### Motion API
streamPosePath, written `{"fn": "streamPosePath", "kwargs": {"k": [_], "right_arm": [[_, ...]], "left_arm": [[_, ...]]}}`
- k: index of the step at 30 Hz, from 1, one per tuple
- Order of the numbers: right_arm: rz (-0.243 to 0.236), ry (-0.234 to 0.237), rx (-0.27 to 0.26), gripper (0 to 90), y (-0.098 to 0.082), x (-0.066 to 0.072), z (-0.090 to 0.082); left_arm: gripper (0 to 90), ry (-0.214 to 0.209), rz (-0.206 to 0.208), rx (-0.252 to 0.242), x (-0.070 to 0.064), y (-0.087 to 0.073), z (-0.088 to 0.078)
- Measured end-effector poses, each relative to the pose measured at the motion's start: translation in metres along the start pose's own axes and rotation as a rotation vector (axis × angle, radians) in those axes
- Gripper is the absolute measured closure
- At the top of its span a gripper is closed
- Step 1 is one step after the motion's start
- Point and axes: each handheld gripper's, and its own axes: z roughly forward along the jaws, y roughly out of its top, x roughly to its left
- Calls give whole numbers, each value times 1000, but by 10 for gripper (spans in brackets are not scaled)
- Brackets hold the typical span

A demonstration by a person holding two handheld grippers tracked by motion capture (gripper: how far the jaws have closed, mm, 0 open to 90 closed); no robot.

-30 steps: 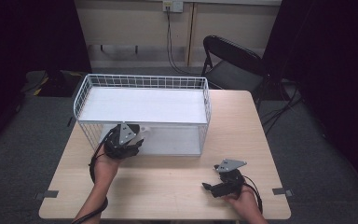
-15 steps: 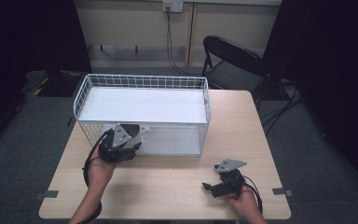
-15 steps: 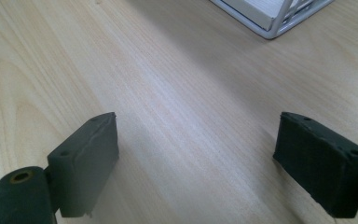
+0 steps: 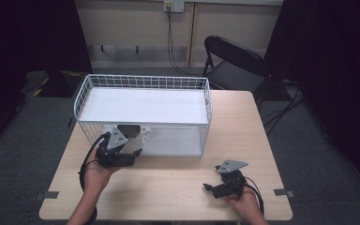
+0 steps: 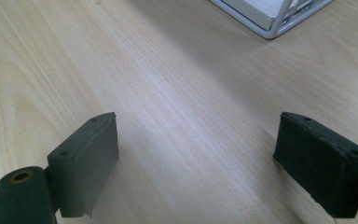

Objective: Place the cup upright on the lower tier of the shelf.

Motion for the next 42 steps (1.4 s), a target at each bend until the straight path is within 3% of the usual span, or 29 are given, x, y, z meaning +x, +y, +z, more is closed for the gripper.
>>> {"fn": "streamPosePath", "kwargs": {"k": [11,26,29,34,42], "right_arm": [[0,-1,-1,125,0,0,0],[1,-1,-1,125,0,0,0],[0,-1,-1,125,0,0,0],[1,-1,-1,125,0,0,0],[0,-1,-1,125,0,0,0]], "left_arm": [[194,-66,-19,-14,-6,-1,-5],[156,-154,-56,-10,-14,-11,-6],[154,-153,-41,3,-15,-14,-6],[154,-184,-59,1,-18,-19,-7],[155,-189,-69,9,-18,-28,-7]]}}
